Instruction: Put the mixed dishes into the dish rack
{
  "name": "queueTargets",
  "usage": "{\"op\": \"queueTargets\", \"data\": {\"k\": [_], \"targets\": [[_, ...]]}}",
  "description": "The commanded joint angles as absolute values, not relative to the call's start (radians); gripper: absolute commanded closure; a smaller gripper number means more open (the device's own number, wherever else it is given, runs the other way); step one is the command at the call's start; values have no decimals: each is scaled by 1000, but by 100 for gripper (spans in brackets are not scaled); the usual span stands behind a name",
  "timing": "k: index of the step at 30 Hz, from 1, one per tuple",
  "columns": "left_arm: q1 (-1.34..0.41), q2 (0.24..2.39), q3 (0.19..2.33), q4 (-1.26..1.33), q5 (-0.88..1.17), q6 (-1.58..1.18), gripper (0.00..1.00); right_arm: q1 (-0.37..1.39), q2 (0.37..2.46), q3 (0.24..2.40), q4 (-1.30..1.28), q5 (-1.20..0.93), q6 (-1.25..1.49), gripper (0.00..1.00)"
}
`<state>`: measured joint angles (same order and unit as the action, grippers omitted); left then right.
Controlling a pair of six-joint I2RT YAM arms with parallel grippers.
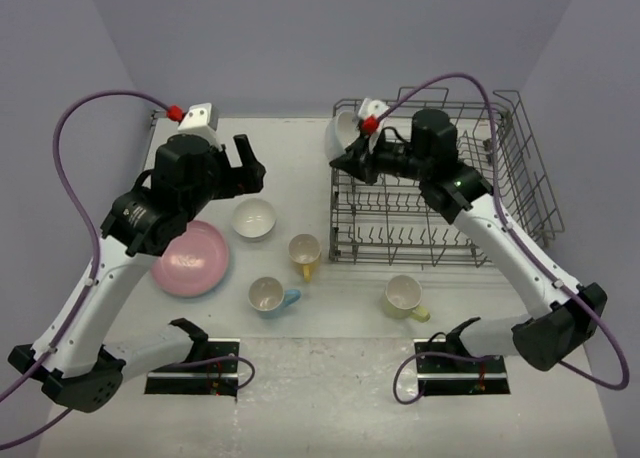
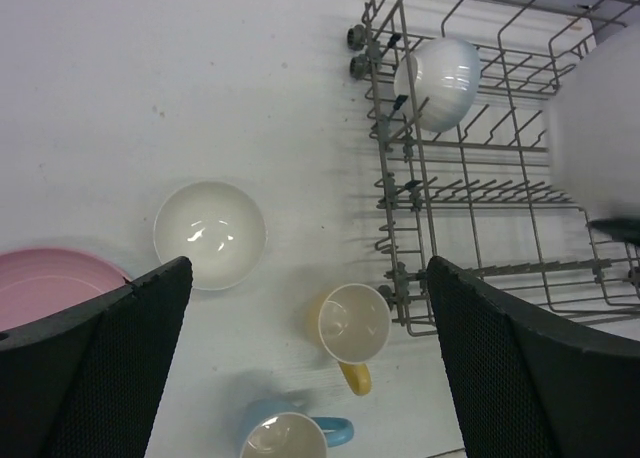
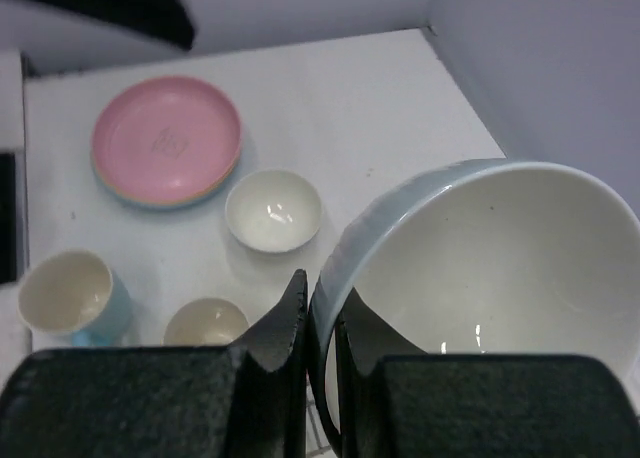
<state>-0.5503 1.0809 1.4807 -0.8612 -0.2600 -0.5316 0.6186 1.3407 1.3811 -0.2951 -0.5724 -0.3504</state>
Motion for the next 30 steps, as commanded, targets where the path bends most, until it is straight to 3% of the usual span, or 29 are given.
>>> {"op": "queueTargets", "data": {"k": [1,5,12,17,30], "targets": [[-548,1104,1425,-792,-333,-564,0,445,1322,1378,-17,-716,177,100],[-548,1127,1396,-769,-357,-565,0,189,1448,1315,297,-1044,805,100],[-546,1172,1374,-742,-357,-566,0,37,1687,1242,928,-1104,1477,100],[-535,1198,1359,-745,-360,-575,0,5,1804,1284,1000,-1089,1601,100],[-468,1276,1371,-758,-318,-583,0,-67,2026,1423,989,-1063,1623,100]]}}
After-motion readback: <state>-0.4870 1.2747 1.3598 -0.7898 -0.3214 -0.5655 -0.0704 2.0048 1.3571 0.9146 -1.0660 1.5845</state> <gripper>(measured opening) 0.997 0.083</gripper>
